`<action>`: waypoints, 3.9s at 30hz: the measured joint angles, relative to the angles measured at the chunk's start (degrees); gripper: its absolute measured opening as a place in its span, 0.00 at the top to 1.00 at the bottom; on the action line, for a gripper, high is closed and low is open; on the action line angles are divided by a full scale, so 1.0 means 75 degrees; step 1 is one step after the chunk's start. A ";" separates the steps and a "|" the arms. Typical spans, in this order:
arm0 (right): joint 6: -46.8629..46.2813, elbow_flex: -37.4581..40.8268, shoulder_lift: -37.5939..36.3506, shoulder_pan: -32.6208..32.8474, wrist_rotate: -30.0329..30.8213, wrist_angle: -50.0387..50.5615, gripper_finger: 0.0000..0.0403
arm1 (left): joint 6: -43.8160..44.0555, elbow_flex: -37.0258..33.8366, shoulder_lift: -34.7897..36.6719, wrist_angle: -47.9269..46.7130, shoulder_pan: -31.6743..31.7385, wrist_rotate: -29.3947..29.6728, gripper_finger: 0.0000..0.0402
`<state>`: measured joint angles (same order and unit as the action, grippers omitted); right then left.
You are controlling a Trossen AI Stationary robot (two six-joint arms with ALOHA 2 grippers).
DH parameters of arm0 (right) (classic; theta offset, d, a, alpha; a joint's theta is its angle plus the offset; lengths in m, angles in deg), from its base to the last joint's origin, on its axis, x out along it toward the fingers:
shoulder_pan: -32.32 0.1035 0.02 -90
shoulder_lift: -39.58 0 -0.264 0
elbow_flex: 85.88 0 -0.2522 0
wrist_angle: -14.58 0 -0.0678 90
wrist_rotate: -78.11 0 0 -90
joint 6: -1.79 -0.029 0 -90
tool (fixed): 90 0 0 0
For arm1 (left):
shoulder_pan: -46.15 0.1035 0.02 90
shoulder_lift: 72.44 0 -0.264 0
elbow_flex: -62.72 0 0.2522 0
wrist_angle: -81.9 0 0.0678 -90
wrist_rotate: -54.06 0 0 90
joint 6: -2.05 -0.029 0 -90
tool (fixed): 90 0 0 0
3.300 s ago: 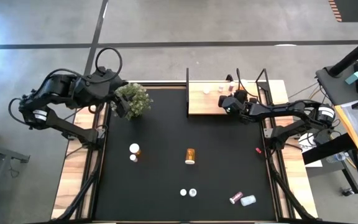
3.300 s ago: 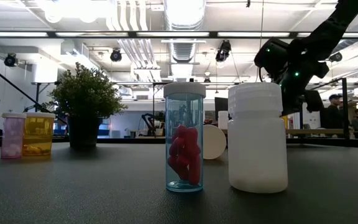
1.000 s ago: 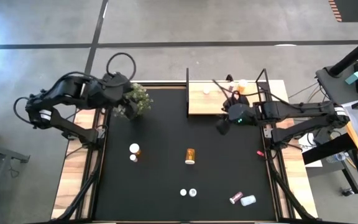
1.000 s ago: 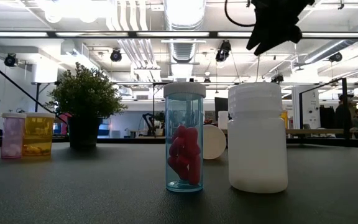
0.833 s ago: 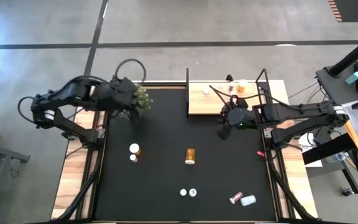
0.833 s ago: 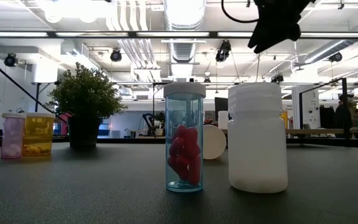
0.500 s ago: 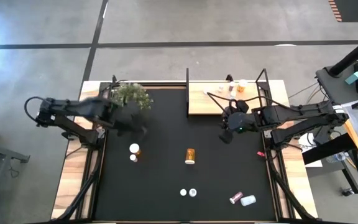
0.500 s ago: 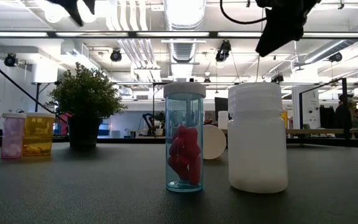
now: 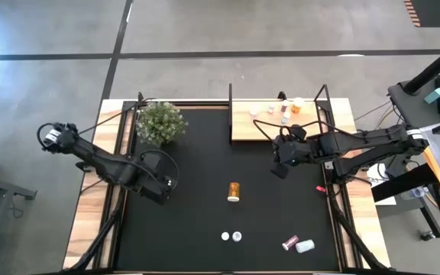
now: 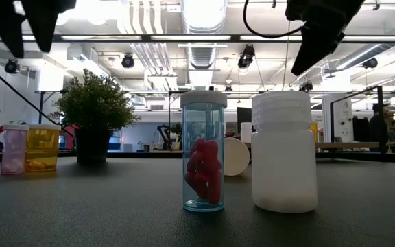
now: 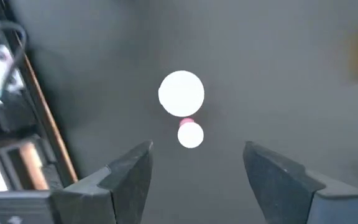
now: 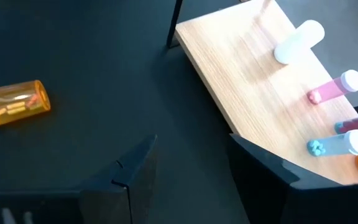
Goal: Pick and place medicine bottles onto shelf by color
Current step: Put the left pink pill bottle on the shelf aligned with the other pink pill bottle
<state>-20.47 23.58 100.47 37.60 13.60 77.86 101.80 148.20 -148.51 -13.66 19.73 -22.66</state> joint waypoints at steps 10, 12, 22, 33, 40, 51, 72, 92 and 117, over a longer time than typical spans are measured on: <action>-0.0024 0.0203 0.0000 0.0000 0.0001 -0.0015 0.54 | 0.0272 -0.1340 -0.0147 0.1898 -0.0095 -0.0453 0.42; -0.0026 0.0234 0.0000 0.0000 0.0000 -0.0015 0.54 | 0.0309 -0.1517 -0.0217 0.1999 -0.0095 -0.0528 0.42; -0.0026 0.0345 0.0000 0.0000 0.0001 -0.0073 0.54 | 0.0856 -0.2271 -0.0376 0.2522 -0.0095 -0.0751 0.42; -0.0029 0.0345 0.0000 -0.0003 0.0004 -0.0291 0.54 | 0.1281 -0.3232 -0.0379 0.3649 -0.0089 -0.0731 0.42; -0.0032 0.0345 0.0000 -0.0003 0.0004 -0.0537 0.54 | 0.1279 -0.3261 -0.0379 0.3655 -0.0089 -0.0673 0.42; -0.0032 0.0345 0.0000 -0.0006 0.0004 -0.0702 0.54 | 0.1267 -0.3263 -0.0436 0.3907 -0.0079 -0.0499 0.55; -0.0032 0.0357 0.0000 -0.0006 0.0004 -0.0708 0.54 | 0.1259 -0.3165 -0.0851 0.4647 -0.0077 -0.0451 0.78; -0.0154 0.0359 0.0000 -0.0006 0.0004 -0.0711 0.54 | -0.1871 -0.1351 -0.1607 0.5481 0.1326 -0.0010 0.77; -0.0298 0.0362 0.0000 -0.0006 0.0007 -0.0705 0.54 | -0.7662 0.1763 -0.4715 0.4939 0.3947 -0.1734 0.77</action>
<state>-22.71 26.30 100.47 37.56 13.65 72.57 44.34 161.42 -183.87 23.38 49.33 -35.67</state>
